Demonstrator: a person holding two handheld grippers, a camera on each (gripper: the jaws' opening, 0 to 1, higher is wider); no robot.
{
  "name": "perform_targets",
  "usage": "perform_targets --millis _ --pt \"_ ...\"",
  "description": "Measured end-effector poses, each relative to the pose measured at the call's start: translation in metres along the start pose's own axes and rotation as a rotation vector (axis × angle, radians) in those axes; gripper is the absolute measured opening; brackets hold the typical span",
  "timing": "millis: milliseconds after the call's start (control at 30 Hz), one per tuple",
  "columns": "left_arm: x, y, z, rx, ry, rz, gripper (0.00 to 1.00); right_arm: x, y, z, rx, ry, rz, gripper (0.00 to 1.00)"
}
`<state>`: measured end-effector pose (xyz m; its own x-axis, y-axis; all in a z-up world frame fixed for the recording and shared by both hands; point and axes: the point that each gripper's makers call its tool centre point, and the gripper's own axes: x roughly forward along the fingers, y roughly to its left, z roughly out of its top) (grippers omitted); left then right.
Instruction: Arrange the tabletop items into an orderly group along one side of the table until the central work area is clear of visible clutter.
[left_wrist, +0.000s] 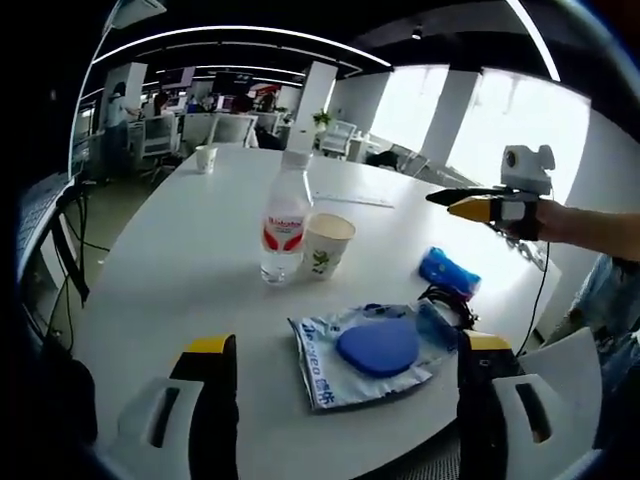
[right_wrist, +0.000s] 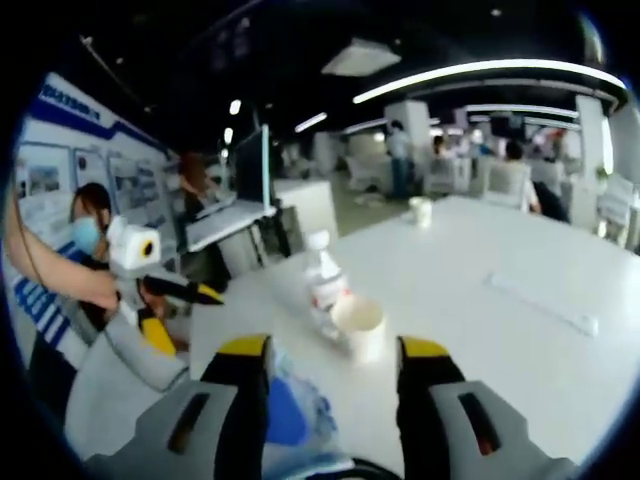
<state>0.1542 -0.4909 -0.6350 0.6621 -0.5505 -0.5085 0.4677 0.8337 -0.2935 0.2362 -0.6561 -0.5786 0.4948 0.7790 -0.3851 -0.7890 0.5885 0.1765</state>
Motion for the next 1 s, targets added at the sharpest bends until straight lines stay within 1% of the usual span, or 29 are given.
perform_targets --millis 333,700,800,900,1000 --pt "-0.002 -0.006 -0.005 0.005 0.017 -0.012 0.90 -0.015 -0.001 -0.013 0.023 0.014 -0.030 0.48" --pt "0.001 -0.002 -0.004 0.011 0.029 -0.011 0.90 -0.024 -0.002 -0.032 0.081 0.033 -0.077 0.47" --pt "0.004 0.001 -0.006 0.008 0.037 -0.010 0.89 -0.027 -0.004 -0.039 0.103 0.046 -0.098 0.47" --pt "0.007 0.005 -0.011 -0.010 0.048 -0.001 0.89 -0.030 -0.002 -0.052 0.140 0.064 -0.116 0.46" --pt "0.007 0.005 -0.012 -0.014 0.051 -0.003 0.89 -0.031 0.000 -0.062 0.165 0.077 -0.124 0.46"
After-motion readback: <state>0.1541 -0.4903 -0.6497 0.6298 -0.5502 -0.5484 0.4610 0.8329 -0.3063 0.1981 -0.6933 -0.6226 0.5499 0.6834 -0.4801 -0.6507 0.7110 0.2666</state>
